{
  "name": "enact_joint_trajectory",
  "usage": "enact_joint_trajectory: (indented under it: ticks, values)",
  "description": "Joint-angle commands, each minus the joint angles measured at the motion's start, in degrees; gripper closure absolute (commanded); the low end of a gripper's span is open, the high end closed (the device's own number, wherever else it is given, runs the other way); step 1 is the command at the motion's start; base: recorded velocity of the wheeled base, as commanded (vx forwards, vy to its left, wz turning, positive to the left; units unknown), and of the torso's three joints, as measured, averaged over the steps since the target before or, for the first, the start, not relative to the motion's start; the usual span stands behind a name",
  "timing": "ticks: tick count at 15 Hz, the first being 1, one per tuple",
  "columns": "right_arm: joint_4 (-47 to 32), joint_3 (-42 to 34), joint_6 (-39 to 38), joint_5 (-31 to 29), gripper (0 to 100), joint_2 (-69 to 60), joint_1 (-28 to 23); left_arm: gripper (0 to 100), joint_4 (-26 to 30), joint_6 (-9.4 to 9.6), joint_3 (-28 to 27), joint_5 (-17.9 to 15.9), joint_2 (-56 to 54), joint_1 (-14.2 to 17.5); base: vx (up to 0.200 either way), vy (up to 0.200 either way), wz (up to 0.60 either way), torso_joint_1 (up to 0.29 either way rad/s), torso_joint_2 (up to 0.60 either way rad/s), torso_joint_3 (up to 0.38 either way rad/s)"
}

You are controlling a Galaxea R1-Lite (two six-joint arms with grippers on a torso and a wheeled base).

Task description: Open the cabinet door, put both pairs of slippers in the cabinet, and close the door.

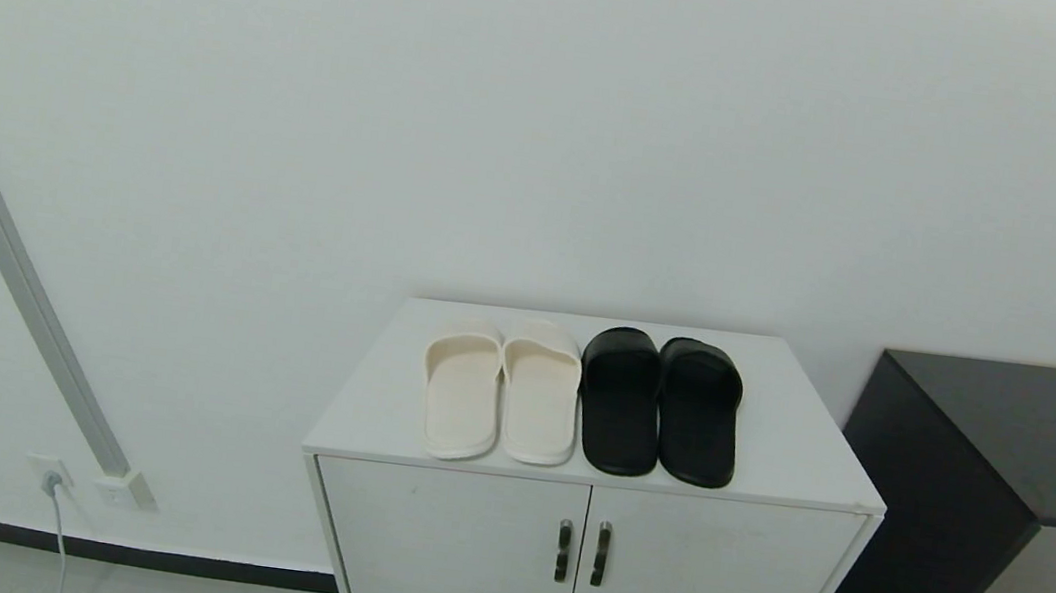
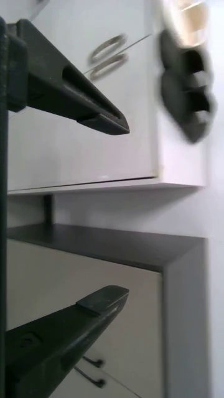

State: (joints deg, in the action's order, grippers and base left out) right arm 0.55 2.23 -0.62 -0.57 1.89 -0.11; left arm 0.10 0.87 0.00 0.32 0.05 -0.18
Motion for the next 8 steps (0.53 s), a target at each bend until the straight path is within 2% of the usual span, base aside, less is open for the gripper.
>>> enact_joint_trajectory:
  ticks: [1,3,4,6,8]
  values:
    - [-3.01,11.13,-4.65,0.57,0,15.07,0.81,100,-0.01,0.01,0.0,0.03,0.04,0.01,0.0,0.0,0.0,0.0,0.0,0.0]
    - [-2.48,8.67,-1.4,3.82,0,22.46,2.83,100,-0.01,0.01,0.0,0.03,0.04,0.01,0.0,0.0,0.0,0.0,0.0,0.0]
    - [0.77,8.67,-1.49,7.16,0,29.05,4.77,100,-0.01,0.01,0.0,0.03,0.04,0.01,0.0,0.0,0.0,0.0,0.0,0.0]
    - [5.96,10.51,-1.22,7.69,0,39.07,7.76,100,-0.01,-0.07,0.0,0.03,0.04,0.01,0.0,0.0,0.0,0.0,0.0,0.0]
    - [12.55,12.62,-2.01,6.46,0,48.12,13.73,100,-0.01,-0.07,0.0,0.03,0.04,0.01,0.0,0.0,0.0,0.0,0.0,0.0]
